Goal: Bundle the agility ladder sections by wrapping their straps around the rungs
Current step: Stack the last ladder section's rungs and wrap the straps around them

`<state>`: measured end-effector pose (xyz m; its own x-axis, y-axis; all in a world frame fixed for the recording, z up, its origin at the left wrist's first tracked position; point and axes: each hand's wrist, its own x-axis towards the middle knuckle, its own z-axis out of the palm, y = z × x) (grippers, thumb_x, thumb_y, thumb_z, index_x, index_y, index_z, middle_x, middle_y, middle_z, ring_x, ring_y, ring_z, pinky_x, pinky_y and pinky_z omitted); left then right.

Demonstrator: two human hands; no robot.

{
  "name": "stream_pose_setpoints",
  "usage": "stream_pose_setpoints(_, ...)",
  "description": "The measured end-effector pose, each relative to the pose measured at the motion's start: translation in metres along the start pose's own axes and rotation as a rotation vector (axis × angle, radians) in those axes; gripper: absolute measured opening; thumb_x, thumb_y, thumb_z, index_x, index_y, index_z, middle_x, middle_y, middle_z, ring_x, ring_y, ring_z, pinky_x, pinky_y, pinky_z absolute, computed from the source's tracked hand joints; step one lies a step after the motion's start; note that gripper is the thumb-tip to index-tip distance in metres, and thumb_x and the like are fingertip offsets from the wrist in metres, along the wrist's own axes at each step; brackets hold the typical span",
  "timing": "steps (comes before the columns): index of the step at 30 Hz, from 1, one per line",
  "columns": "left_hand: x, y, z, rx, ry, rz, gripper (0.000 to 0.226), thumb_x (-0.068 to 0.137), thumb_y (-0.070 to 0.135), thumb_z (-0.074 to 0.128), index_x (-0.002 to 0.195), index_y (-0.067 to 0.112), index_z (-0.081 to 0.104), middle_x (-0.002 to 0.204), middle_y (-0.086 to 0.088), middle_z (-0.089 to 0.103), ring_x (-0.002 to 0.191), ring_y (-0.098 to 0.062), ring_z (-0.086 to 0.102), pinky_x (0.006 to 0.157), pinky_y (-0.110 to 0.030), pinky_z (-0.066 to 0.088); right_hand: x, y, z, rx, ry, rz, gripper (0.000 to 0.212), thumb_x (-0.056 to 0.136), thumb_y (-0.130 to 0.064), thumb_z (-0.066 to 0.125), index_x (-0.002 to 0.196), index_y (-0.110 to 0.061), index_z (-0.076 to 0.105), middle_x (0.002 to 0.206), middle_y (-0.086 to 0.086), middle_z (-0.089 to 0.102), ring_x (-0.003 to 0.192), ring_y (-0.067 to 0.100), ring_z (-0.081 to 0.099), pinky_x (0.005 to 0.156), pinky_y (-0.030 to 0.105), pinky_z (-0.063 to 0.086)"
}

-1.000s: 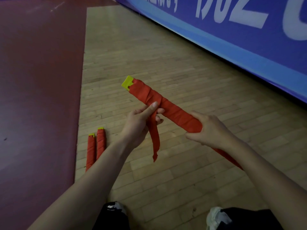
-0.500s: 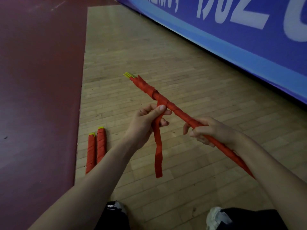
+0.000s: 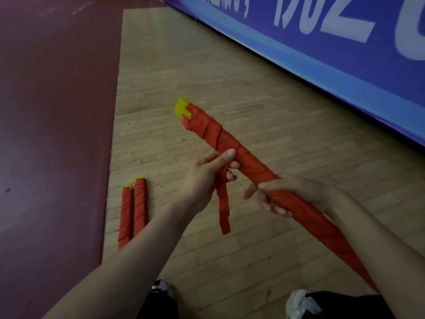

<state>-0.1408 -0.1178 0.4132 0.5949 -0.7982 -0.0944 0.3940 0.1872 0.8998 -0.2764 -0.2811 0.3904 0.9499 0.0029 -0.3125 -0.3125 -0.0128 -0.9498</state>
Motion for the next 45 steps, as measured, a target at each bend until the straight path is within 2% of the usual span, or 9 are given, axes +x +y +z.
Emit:
stream_pose_setpoints(3, 0.003, -0.004, 0.001, -0.010, 0.112, -0.025, 0.017, 0.083, 0.019, 0.069, 0.089, 0.004, 0.064, 0.067, -0.003, 0.065, 0.048, -0.009, 0.053, 0.062, -0.022, 0.049, -0.001, -0.011, 0.000, -0.232, 0.083, 0.060, 0.019, 0.086, -0.016, 0.068, 0.104, -0.008, 0.067, 0.077, 0.006, 0.066, 0.060, 0.014, 0.062, 0.058, 0.031, 0.051)
stream_pose_setpoints(7, 0.007, -0.005, 0.003, -0.083, 0.238, -0.042, 0.013, 0.086, 0.015, 0.069, 0.084, 0.003, 0.064, 0.063, -0.006, 0.062, 0.048, -0.010, 0.052, 0.057, -0.019, 0.049, 0.004, -0.017, 0.010, -0.588, 0.367, 0.006, 0.051, 0.066, -0.033, 0.086, 0.105, -0.021, 0.057, 0.078, -0.002, 0.069, 0.063, 0.016, 0.069, 0.064, 0.034, 0.056)
stream_pose_setpoints(11, 0.009, -0.004, 0.001, -0.086, 0.310, -0.016, 0.018, 0.085, 0.016, 0.071, 0.092, 0.001, 0.066, 0.063, -0.006, 0.061, 0.048, -0.012, 0.052, 0.053, -0.019, 0.049, 0.010, -0.006, 0.017, -1.076, 0.693, -0.185, 0.064, 0.072, -0.040, 0.075, 0.122, -0.031, 0.036, 0.106, -0.011, 0.060, 0.088, 0.019, 0.065, 0.065, 0.029, 0.045)
stream_pose_setpoints(14, 0.010, -0.005, -0.001, -0.082, 0.302, -0.005, 0.015, 0.085, 0.015, 0.070, 0.090, 0.002, 0.067, 0.062, -0.005, 0.059, 0.050, -0.011, 0.053, 0.056, -0.019, 0.051, 0.015, 0.002, 0.015, -1.164, 0.700, -0.303, 0.077, 0.075, -0.036, 0.065, 0.139, -0.044, 0.023, 0.120, -0.008, 0.052, 0.090, 0.025, 0.065, 0.068, 0.034, 0.052)
stream_pose_setpoints(19, 0.010, -0.009, -0.003, 0.023, 0.263, -0.042, 0.010, 0.090, 0.008, 0.063, 0.094, -0.001, 0.066, 0.067, -0.004, 0.057, 0.059, -0.013, 0.057, 0.069, -0.025, 0.057, 0.012, 0.005, 0.005, -1.119, 0.685, -0.310, 0.083, 0.069, -0.044, 0.052, 0.141, -0.054, 0.013, 0.116, -0.008, 0.053, 0.091, 0.025, 0.064, 0.072, 0.041, 0.054)
stream_pose_setpoints(27, 0.009, -0.006, -0.004, -0.020, 0.148, -0.132, 0.010, 0.087, 0.007, 0.064, 0.096, 0.004, 0.068, 0.065, 0.000, 0.063, 0.061, -0.009, 0.062, 0.066, -0.019, 0.056, 0.002, -0.010, -0.001, -0.719, 0.616, -0.274, 0.071, 0.068, -0.028, 0.067, 0.136, -0.038, 0.050, 0.117, -0.016, 0.065, 0.100, 0.003, 0.062, 0.086, 0.027, 0.052)
stream_pose_setpoints(31, 0.006, -0.005, -0.002, -0.037, 0.051, -0.120, 0.013, 0.081, 0.012, 0.066, 0.093, 0.007, 0.069, 0.068, 0.000, 0.061, 0.061, -0.009, 0.061, 0.066, -0.017, 0.054, -0.003, -0.014, -0.004, -0.509, 0.495, -0.224, 0.061, 0.075, -0.007, 0.070, 0.129, -0.032, 0.058, 0.094, -0.020, 0.066, 0.087, 0.001, 0.064, 0.077, 0.018, 0.046)
stream_pose_setpoints(36, 0.004, -0.006, 0.005, -0.025, 0.017, -0.068, 0.012, 0.075, 0.019, 0.068, 0.083, 0.012, 0.073, 0.066, 0.003, 0.054, 0.053, -0.006, 0.048, 0.054, -0.017, 0.048, -0.009, -0.021, 0.000, -0.239, 0.266, -0.190, 0.054, 0.078, -0.010, 0.058, 0.129, -0.029, 0.059, 0.081, 0.002, 0.062, 0.058, 0.015, 0.046, 0.046, 0.023, 0.036)
stream_pose_setpoints(45, 0.002, -0.008, 0.008, 0.074, 0.041, -0.076, 0.015, 0.075, 0.023, 0.068, 0.078, 0.009, 0.063, 0.050, 0.007, 0.050, 0.044, -0.003, 0.042, 0.047, -0.016, 0.039, -0.006, -0.020, 0.005, -0.025, 0.068, -0.070, 0.048, 0.075, -0.012, 0.048, 0.121, -0.009, 0.061, 0.077, 0.016, 0.061, 0.047, 0.017, 0.049, 0.045, 0.026, 0.040)
